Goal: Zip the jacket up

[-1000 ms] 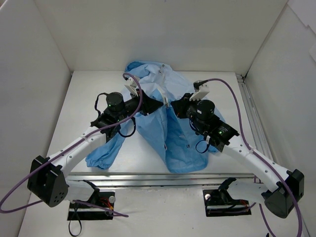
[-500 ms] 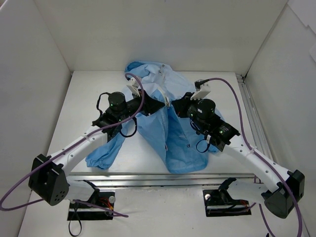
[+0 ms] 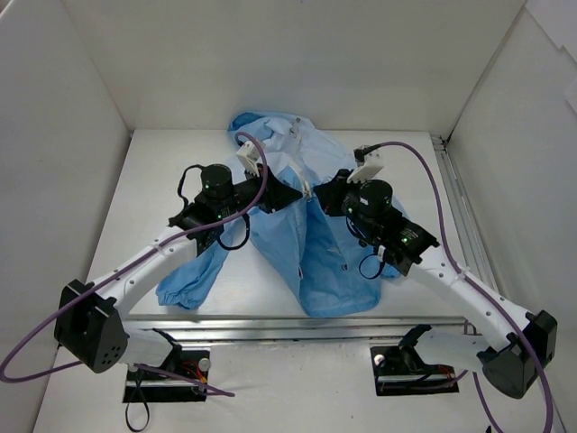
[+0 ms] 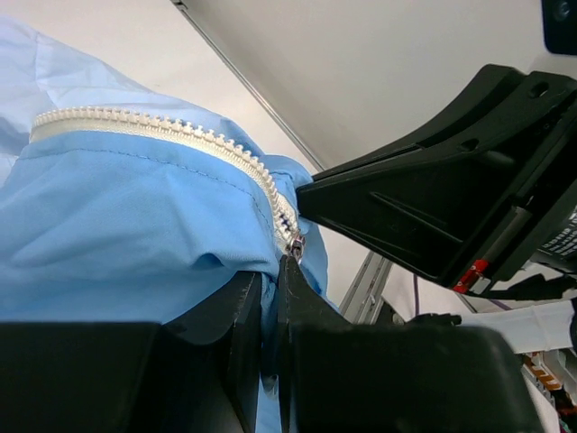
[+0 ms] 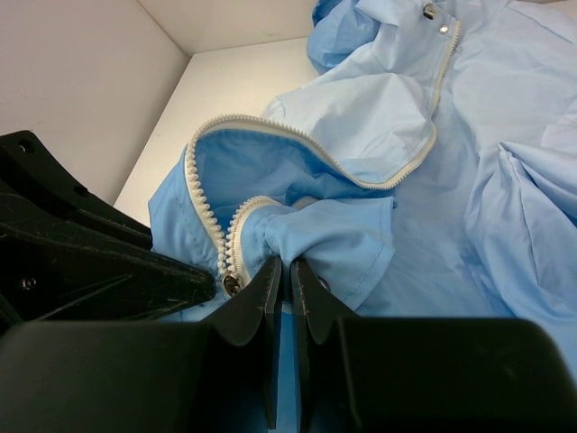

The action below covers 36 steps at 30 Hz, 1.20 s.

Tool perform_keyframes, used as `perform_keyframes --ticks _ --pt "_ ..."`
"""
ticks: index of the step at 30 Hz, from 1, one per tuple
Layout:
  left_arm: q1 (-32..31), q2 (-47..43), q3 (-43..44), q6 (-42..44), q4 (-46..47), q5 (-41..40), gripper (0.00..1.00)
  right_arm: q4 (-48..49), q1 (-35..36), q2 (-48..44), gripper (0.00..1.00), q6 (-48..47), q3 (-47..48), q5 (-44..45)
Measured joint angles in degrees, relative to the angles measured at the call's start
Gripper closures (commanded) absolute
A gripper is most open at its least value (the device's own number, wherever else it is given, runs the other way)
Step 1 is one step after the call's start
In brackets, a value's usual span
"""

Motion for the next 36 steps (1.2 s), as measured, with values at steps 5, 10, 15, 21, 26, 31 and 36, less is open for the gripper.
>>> perform_keyframes --ticks 5,10,15,21,26,31,36 --pt "0.0 0.0 1.5 1.7 -3.8 -0.4 1.00 -1.5 0.0 0.0 1.00 0.0 0.7 0.0" --pt "-0.5 0.0 2.8 2.4 -6.6 -2.5 1.00 -2.9 0.0 0.4 1.00 0.3 1.9 0.0" --pt "-0.9 0.0 2.8 2.4 -7.4 -4.2 1.00 -5.0 0.0 1.4 1.00 0.9 2.9 0.2" --pt "-1.3 -0.2 2.7 2.4 -7.7 -5.7 1.00 -7.2 0.0 2.9 1.00 1.7 4.3 0.8" --pt "-1.4 -1.2 2.4 2.4 -7.7 -6.2 1.00 -7.9 0.1 3.3 1.00 2.9 4.7 1.0" --pt "-1.7 -1.6 2.4 2.5 -7.7 -7.2 1.00 -8.9 0.2 3.5 1.00 3.5 5.7 1.0" --pt "-2.9 -1.6 2.5 3.4 -8.7 -9.4 1.00 -10.7 0.2 3.9 1.00 4.0 6.9 1.1"
